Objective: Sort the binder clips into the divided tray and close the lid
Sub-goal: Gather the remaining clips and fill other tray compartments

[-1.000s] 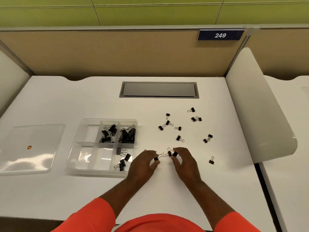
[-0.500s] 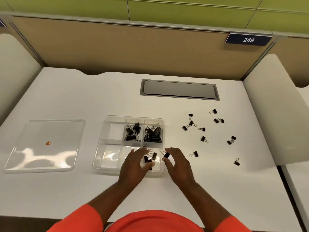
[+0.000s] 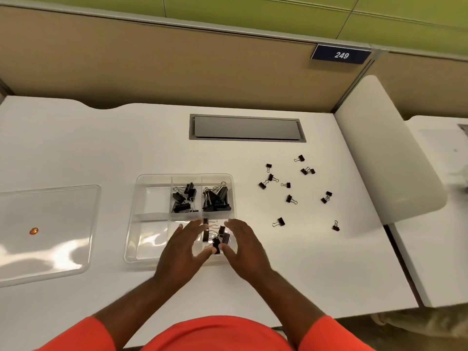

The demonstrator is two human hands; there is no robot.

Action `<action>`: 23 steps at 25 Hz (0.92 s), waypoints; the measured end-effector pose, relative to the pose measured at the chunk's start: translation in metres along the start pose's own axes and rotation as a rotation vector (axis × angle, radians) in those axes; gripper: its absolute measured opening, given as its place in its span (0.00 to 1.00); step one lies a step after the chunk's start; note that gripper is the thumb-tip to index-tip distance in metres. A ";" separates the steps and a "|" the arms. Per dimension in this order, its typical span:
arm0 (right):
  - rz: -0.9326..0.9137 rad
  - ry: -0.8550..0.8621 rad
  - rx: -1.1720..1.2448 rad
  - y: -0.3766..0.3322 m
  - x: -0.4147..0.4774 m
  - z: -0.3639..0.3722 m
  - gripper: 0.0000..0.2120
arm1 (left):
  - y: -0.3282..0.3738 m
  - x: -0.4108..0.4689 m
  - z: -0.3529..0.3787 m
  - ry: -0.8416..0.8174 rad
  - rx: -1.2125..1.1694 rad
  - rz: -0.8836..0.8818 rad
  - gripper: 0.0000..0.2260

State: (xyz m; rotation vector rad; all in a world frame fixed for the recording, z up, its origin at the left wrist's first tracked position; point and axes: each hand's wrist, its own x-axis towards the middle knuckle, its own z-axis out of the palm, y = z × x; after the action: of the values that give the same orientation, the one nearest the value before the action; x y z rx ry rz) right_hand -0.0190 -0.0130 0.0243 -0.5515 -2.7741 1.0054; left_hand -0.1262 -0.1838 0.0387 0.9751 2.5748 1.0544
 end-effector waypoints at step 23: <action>0.231 0.031 -0.065 0.198 -0.038 -0.118 0.27 | 0.122 0.071 0.174 -0.217 -0.003 -0.032 0.30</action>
State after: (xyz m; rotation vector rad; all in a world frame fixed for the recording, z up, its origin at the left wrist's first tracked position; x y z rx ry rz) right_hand 0.1033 0.1827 -0.0127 -0.9068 -2.7700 0.9416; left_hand -0.0492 0.0233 0.0001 0.9853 2.4043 0.8898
